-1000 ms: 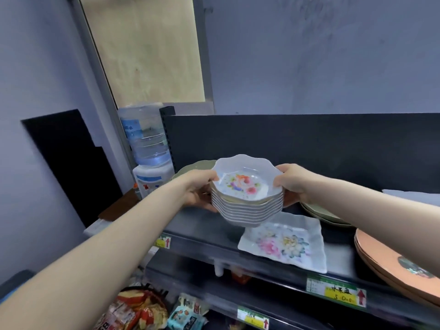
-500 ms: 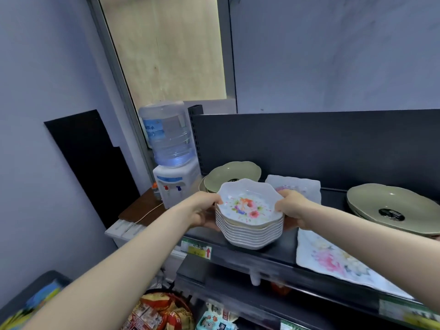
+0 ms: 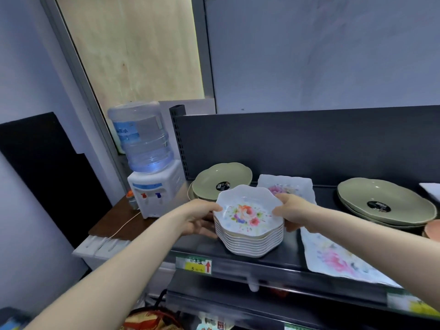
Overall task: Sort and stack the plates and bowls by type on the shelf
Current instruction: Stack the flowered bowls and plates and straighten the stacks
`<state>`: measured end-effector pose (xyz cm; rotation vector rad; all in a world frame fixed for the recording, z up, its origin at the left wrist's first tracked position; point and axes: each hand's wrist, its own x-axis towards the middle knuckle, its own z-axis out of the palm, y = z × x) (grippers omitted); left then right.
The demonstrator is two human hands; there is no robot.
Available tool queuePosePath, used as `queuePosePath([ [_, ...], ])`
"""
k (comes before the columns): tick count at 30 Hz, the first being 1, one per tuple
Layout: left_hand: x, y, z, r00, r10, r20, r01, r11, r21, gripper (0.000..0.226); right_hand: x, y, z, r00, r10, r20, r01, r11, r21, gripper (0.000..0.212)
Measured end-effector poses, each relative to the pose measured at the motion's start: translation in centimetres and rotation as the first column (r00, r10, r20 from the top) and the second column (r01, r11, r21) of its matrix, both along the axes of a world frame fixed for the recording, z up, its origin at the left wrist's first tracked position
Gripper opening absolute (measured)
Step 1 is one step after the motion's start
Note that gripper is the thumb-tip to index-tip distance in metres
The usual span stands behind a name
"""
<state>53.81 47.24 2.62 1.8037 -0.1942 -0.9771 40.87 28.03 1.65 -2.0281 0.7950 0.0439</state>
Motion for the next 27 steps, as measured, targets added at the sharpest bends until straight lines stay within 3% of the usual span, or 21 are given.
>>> queuePosePath([
  [2,1.8,0.0,0.7,0.993,0.023,0.119,-0.026,0.999,0.025,0.021,0.6,-0.4,0.9,1.0,-0.009,0.009,0.011,0.991,-0.132,0.032],
  [5,4.5,0.1,2.5,0.928,0.137,0.347,-0.133,0.99,-0.034,0.004,2.4,-0.8,3.1,0.988,-0.075,0.137,0.115,0.943,-0.313,0.039],
  [9,7.7,0.3,3.6,0.852,0.175,0.493,-0.174,0.983,-0.049,0.017,5.4,-1.5,5.1,0.968,-0.085,0.237,0.165,0.924,-0.346,0.028],
  [15,11.9,0.5,0.5,0.864,0.163,0.476,-0.206,0.978,0.038,0.037,9.5,-2.1,3.5,0.967,-0.146,0.207,0.208,0.924,-0.32,0.024],
  [18,13.2,0.5,-0.8,0.877,0.149,0.457,-0.194,0.98,0.052,0.03,11.2,-2.1,2.3,0.972,-0.178,0.154,0.222,0.913,-0.343,0.009],
  [27,16.5,-0.4,-3.5,0.888,0.164,0.429,-0.192,0.981,0.022,0.026,14.4,-2.2,0.6,0.932,-0.335,0.137,0.358,0.909,-0.212,0.006],
])
